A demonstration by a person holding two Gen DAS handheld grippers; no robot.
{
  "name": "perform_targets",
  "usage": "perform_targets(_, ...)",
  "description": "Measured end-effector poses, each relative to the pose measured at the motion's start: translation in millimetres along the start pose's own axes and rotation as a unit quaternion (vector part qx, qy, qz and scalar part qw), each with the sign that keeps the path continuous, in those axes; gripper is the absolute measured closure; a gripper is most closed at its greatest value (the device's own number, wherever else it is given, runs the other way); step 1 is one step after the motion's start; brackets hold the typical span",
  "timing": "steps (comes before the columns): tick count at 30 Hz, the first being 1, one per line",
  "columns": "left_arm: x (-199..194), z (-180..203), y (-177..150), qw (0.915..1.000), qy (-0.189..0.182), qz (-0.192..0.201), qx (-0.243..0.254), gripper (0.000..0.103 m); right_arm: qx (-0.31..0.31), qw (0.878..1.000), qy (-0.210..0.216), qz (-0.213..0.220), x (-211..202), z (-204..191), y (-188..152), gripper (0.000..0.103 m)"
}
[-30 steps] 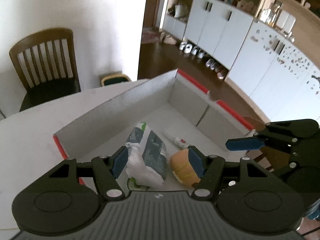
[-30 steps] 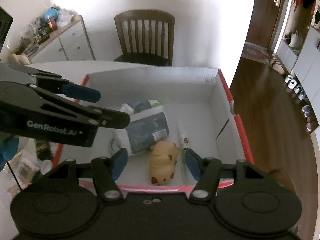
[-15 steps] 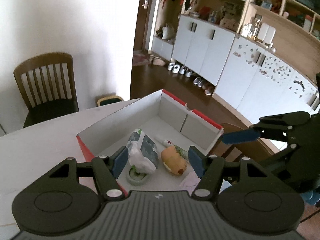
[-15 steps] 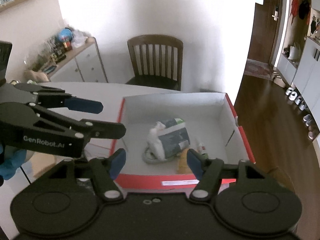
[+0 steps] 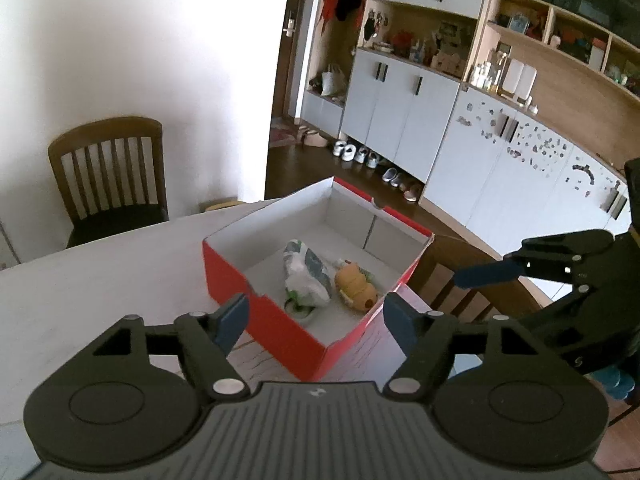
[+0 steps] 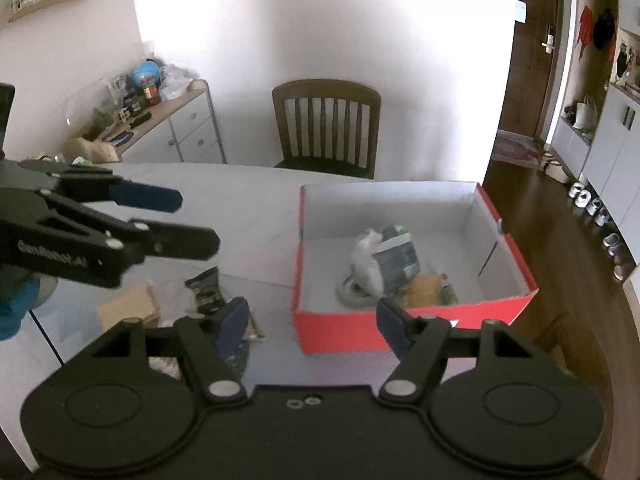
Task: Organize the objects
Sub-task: 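Withdraw both tools from the box back toward the remaining items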
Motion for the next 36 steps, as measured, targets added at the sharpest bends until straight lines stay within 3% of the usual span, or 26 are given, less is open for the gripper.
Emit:
perform_targets(13, -43, -56, -70, 0.9993, 0.018, -0.017, -0.028, 0.022, 0.013, 1.0, -0.007, -0.01, 12, -54, -44, 0.014)
perform_targets(21, -53, -106, -117, 0.9955, 0.033, -0.044, -0.077, 0.02, 0.022, 0.999, -0.012, -0.028, 32, -81, -71, 0.011)
perform_targets(26, -48, -125, -142, 0.9936, 0.053, -0.063, -0.077, 0.019, 0.032, 0.998, -0.015, -0.043, 46, -91, -85, 0.011)
perform_targets(30, -39, -136, -162, 0.9926, 0.064, -0.08, -0.065, 0.0, 0.042, 0.997, -0.019, -0.056, 58, -97, -97, 0.011)
perform_targets(36, -25, -156, -183, 0.9913, 0.073, -0.089, -0.064, 0.0, 0.035, 0.997, -0.018, -0.074, 71, -107, -114, 0.011)
Point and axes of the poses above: each gripper's, at about its wrist camera, not at the fingertips, and x roughly the way its jaws point, z to its right, y to its top, the point moved 3 cm from there along x, roughly the way its jaws point, and after that the axes turned 3 degrees about x, right-handed, at the moved point
